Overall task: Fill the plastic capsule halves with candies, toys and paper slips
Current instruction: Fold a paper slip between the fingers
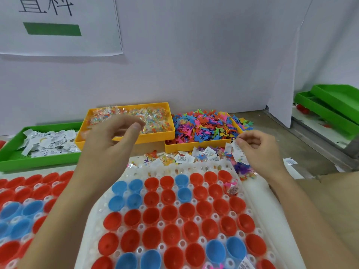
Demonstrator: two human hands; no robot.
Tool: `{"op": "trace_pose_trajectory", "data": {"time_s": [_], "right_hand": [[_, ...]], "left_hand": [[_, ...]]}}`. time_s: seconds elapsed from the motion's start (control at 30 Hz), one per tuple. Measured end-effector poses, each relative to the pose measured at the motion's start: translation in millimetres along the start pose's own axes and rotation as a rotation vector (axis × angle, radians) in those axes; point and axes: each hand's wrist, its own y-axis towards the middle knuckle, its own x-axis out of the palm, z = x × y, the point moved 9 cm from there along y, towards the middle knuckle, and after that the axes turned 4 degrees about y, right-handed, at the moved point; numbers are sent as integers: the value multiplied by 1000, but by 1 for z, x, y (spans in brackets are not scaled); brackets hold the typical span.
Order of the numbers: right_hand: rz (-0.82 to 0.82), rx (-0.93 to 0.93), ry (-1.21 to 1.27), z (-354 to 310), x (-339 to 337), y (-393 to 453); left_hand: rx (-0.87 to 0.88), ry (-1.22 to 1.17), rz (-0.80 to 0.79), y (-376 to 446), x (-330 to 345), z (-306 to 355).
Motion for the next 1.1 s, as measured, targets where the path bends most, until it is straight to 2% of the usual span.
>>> {"op": "trace_pose_trajectory", "data": {"time_s": [0.13, 0.3, 0.57, 0.87, 1.1], "right_hand": [[-60, 1, 198, -26, 10, -11], [-258, -8, 376, -65, 35, -38], [-460, -86, 483, -104, 60, -65], [-579, -62, 452, -99, 70, -72], [-595, -34, 359, -89, 60, -65]], "left_hand": [[-13, -61, -177, -6, 28, 16], [-44, 18, -423, -23, 71, 18], [-16, -87, -442, -28, 84, 23], [-41, -149, -424, -26, 87, 12], [-57, -52, -405, -24, 84, 6]]}}
